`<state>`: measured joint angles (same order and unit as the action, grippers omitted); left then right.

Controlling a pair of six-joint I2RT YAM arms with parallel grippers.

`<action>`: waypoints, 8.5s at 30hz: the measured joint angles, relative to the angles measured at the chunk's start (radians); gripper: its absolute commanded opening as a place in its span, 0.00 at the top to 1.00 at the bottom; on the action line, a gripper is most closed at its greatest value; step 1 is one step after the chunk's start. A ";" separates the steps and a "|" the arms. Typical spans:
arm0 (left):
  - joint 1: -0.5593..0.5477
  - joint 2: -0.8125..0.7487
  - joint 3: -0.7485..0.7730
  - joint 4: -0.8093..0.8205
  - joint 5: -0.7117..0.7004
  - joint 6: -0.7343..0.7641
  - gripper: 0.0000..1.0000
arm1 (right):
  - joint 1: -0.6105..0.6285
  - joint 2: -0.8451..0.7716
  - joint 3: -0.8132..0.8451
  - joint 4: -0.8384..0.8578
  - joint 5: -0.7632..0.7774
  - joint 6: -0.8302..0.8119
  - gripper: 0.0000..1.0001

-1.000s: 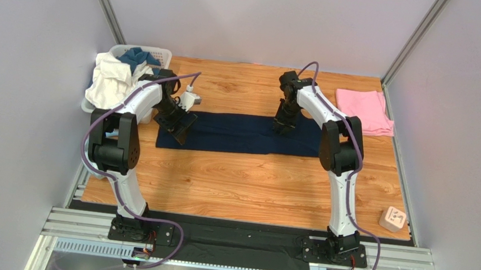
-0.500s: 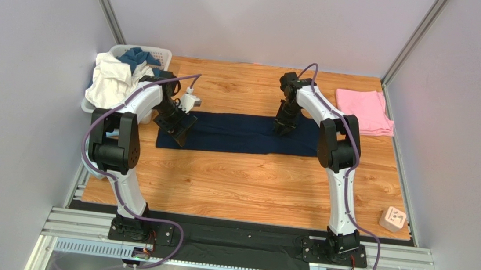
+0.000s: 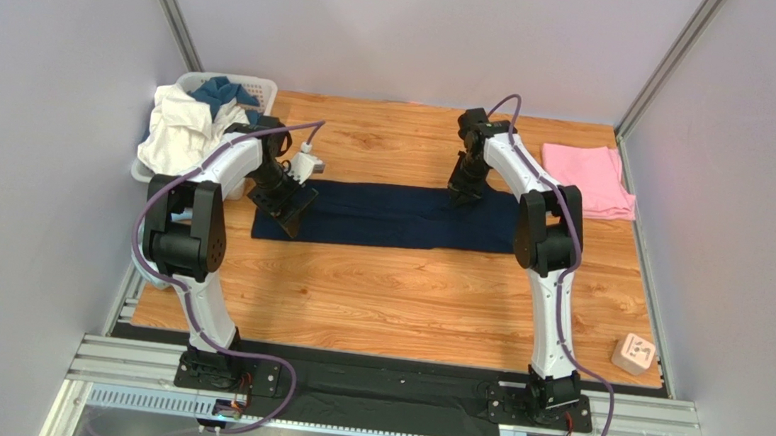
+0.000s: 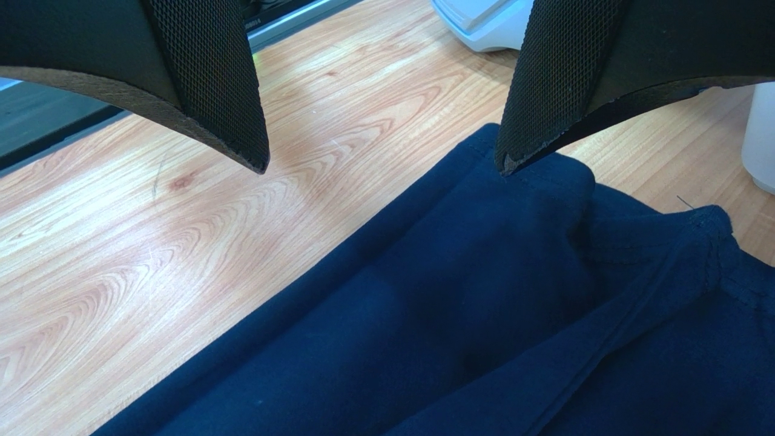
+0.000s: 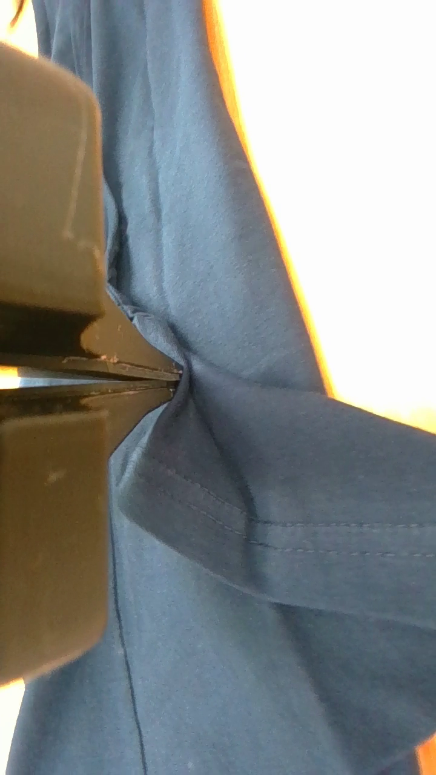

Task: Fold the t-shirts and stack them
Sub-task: Fold the other side of the tshirt into a rectangle

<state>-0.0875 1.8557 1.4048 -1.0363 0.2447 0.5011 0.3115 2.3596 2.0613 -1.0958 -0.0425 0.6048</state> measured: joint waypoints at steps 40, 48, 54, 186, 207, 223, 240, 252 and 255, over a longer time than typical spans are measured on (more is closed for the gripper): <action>0.000 0.020 -0.038 0.017 -0.022 0.014 0.01 | -0.111 -0.238 -0.175 0.130 -0.005 -0.042 0.62; 0.000 0.021 -0.038 0.017 -0.023 0.014 0.01 | -0.109 -0.244 -0.268 0.153 -0.027 -0.036 0.65; 0.000 0.021 -0.037 0.016 -0.023 0.014 0.01 | -0.109 -0.239 -0.280 0.156 -0.035 -0.034 0.64; -0.264 0.267 0.344 -0.082 0.216 -0.107 0.00 | -0.205 0.083 0.061 0.254 -0.413 0.051 0.27; -0.367 0.504 1.001 0.026 0.225 -0.398 0.00 | -0.311 0.084 0.129 0.286 -0.420 0.044 0.35; -0.459 0.636 0.954 0.126 0.299 -0.534 0.00 | -0.335 0.211 0.232 0.383 -0.469 -0.034 0.38; -0.449 0.687 0.956 0.306 0.274 -0.634 0.00 | -0.378 0.285 0.249 0.495 -0.674 -0.003 0.42; -0.443 0.696 0.891 0.328 0.286 -0.648 0.00 | -0.314 0.248 0.250 0.409 -0.546 -0.150 0.44; -0.434 0.678 0.860 0.328 0.288 -0.649 0.00 | -0.272 0.222 0.250 0.352 -0.422 -0.213 0.51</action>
<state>-0.5217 2.5336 2.2650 -0.7082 0.5327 -0.1474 0.0391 2.5813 2.3116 -0.7437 -0.4648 0.3920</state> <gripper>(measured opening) 0.993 0.552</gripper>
